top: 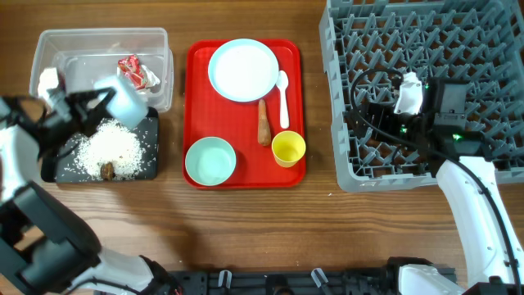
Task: Sort waste into correct bins and load items into the dishwasher rack
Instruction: 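Return the emptied white bowl to the red tray with left gripper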
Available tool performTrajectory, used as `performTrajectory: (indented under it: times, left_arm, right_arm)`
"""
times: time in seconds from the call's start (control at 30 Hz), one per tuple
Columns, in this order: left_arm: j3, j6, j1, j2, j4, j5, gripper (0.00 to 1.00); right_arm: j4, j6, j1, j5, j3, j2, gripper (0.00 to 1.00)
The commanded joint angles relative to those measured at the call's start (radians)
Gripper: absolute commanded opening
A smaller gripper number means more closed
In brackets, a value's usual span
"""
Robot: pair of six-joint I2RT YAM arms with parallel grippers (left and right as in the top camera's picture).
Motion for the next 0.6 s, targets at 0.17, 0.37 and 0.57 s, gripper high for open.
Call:
performTrajectory:
  times: [0.17,0.37,0.57]
  left_arm:
    - [0.128,-0.054,-0.481,-0.137,0.101,-0.805,0.04]
    - [0.128,-0.054,-0.803,-0.049,0.144,-1.356,0.04]
    - [0.128,-0.054,-0.98,0.084,0.154,-1.607,0.04]
  right_arm:
    - [0.002,0.014,-0.001,-0.013,0.021,0.008,1.0]
    - [0.002,0.014,-0.001,-0.013,0.021,0.008,1.0]
    - [0.001,0.014,-0.001,-0.013,0.021,0.008,1.0]
